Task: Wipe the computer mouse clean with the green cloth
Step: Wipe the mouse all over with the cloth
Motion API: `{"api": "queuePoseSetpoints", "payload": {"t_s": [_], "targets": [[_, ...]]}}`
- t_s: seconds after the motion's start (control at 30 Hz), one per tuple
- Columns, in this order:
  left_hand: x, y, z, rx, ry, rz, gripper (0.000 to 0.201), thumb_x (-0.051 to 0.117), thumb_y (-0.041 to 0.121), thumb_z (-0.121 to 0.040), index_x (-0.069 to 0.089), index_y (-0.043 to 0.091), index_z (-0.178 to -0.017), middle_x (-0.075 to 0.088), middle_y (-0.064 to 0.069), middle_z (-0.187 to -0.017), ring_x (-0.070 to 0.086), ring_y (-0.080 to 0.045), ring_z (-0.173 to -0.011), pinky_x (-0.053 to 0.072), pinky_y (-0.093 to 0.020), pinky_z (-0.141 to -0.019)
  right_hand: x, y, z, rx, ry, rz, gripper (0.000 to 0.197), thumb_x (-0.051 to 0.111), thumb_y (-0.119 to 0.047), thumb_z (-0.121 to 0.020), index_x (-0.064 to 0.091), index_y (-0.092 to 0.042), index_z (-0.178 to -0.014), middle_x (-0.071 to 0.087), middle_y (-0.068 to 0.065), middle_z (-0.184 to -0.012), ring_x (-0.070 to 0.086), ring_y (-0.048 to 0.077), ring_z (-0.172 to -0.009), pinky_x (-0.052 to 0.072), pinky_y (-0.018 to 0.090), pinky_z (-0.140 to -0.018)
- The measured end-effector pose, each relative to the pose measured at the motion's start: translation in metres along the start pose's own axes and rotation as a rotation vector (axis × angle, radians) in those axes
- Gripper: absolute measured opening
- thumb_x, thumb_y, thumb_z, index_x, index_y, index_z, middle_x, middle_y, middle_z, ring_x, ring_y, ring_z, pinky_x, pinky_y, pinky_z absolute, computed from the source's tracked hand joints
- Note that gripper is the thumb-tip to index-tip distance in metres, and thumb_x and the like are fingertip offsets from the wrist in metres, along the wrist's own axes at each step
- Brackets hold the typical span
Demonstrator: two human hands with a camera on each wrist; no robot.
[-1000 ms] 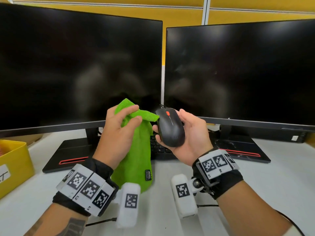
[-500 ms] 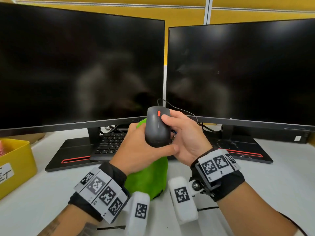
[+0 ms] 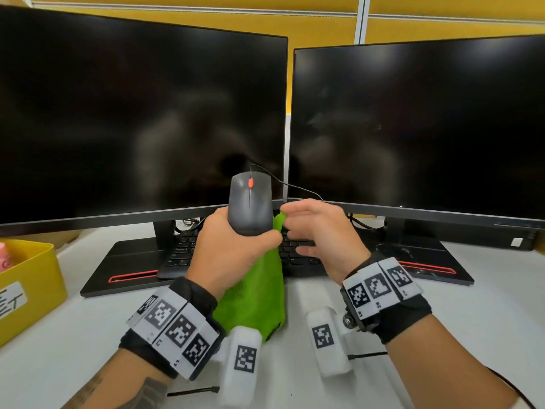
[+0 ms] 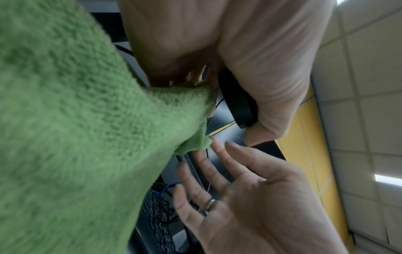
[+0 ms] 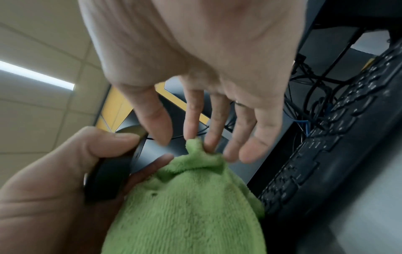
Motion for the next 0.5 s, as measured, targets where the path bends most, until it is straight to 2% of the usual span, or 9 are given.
{"api": "queuePoseSetpoints", "payload": {"t_s": [0.07,0.13,0.2,0.23,0.3,0.37,0.4,0.43,0.5], "targets": [[0.003,0.003,0.001,-0.013,-0.045,0.078,0.044,0.087,0.024,-0.059,0.075,0.003,-0.095,0.077,-0.021,-0.088,0.068,-0.022,-0.074,0.059,-0.047,-0.068,0.012,0.007,0.001,0.037,-0.117,0.076,0.037,0.073,-0.010,-0.082,0.071,-0.027,-0.115,0.076,0.002,-0.116,0.069,0.030,-0.112,0.051,0.043,-0.086],[0.007,0.007,0.004,-0.023,-0.093,0.134,0.039,0.084,0.013,-0.063,0.074,-0.002,-0.097,0.078,-0.019,-0.086,0.069,-0.019,-0.075,0.058,-0.038,-0.066,0.022,0.012,0.003,0.050,-0.231,0.127,0.051,0.077,-0.009,-0.078,0.067,-0.033,-0.121,0.074,-0.004,-0.118,0.069,0.026,-0.115,0.054,0.050,-0.091],[0.012,0.007,0.006,-0.028,-0.148,0.164,0.035,0.087,0.001,-0.068,0.074,-0.001,-0.101,0.080,-0.013,-0.088,0.072,-0.015,-0.076,0.060,-0.027,-0.066,0.025,0.017,0.002,0.048,-0.284,0.131,0.057,0.082,-0.011,-0.072,0.064,-0.035,-0.120,0.074,-0.006,-0.119,0.071,0.025,-0.112,0.057,0.055,-0.089],[0.014,0.007,0.008,-0.034,-0.178,0.179,0.034,0.087,-0.003,-0.071,0.074,-0.001,-0.103,0.081,-0.010,-0.090,0.075,-0.015,-0.079,0.060,-0.026,-0.068,0.024,0.019,0.001,0.049,-0.279,0.112,0.058,0.084,-0.012,-0.069,0.063,-0.033,-0.119,0.074,-0.003,-0.118,0.073,0.027,-0.109,0.060,0.055,-0.086],[0.018,0.007,0.010,-0.038,-0.238,0.200,0.042,0.087,-0.001,-0.071,0.073,0.000,-0.110,0.082,-0.009,-0.100,0.078,-0.020,-0.091,0.064,-0.033,-0.078,0.019,0.021,-0.003,0.030,-0.219,0.087,0.052,0.082,-0.006,-0.069,0.063,-0.024,-0.115,0.076,0.010,-0.111,0.076,0.033,-0.098,0.063,0.054,-0.078],[0.021,0.010,0.012,-0.020,-0.263,0.193,0.050,0.086,0.005,-0.067,0.073,0.002,-0.116,0.082,-0.013,-0.109,0.078,-0.025,-0.101,0.064,-0.042,-0.089,0.009,0.017,-0.009,-0.033,-0.127,0.110,0.041,0.073,0.005,-0.073,0.067,-0.017,-0.107,0.077,0.020,-0.097,0.075,0.034,-0.081,0.063,0.045,-0.066],[0.022,0.011,0.013,-0.003,-0.258,0.178,0.051,0.086,0.006,-0.067,0.073,0.003,-0.116,0.081,-0.014,-0.109,0.077,-0.023,-0.100,0.063,-0.043,-0.090,0.004,0.016,-0.011,-0.050,-0.089,0.115,0.038,0.069,0.009,-0.074,0.070,-0.015,-0.102,0.077,0.021,-0.092,0.074,0.033,-0.076,0.060,0.040,-0.061],[0.022,0.013,0.013,0.013,-0.249,0.157,0.051,0.086,0.007,-0.066,0.073,0.004,-0.116,0.081,-0.013,-0.109,0.077,-0.021,-0.098,0.063,-0.042,-0.089,-0.001,0.015,-0.013,-0.054,-0.058,0.109,0.037,0.066,0.011,-0.072,0.073,-0.013,-0.099,0.077,0.022,-0.089,0.073,0.032,-0.074,0.058,0.038,-0.061],[0.021,0.015,0.014,0.042,-0.225,0.110,0.052,0.087,0.009,-0.064,0.073,0.009,-0.114,0.082,-0.010,-0.108,0.076,-0.016,-0.094,0.063,-0.038,-0.086,-0.011,0.014,-0.017,-0.067,-0.003,0.099,0.037,0.062,0.006,-0.061,0.078,-0.010,-0.091,0.076,0.027,-0.089,0.071,0.033,-0.076,0.056,0.045,-0.066]]}}
Point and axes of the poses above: each hand's wrist, its own z-axis away from the middle knuckle, its own x-axis out of the palm, y = z × x, the point moved 7 cm from there along -z, towards the middle knuckle
